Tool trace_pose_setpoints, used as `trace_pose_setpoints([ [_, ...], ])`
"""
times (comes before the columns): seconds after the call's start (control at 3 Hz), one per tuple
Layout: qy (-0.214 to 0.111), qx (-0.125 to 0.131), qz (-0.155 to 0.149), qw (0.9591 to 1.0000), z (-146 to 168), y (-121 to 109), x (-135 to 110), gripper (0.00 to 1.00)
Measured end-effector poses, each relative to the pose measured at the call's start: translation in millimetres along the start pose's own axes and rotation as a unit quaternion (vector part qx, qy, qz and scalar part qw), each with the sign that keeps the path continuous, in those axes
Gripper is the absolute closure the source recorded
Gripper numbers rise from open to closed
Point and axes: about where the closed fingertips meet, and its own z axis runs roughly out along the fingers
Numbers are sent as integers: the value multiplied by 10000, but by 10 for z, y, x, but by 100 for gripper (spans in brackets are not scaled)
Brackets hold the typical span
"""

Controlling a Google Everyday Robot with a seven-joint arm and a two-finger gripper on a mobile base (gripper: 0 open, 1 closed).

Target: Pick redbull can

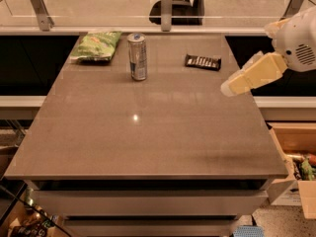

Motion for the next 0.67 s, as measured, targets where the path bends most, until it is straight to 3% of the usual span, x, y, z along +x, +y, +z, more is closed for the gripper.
trace_pose_setpoints([
  [0.33,-333,171,185,9991,118,-28,-49,0],
  [0.67,-798,290,378,9957,287,-73,-117,0],
])
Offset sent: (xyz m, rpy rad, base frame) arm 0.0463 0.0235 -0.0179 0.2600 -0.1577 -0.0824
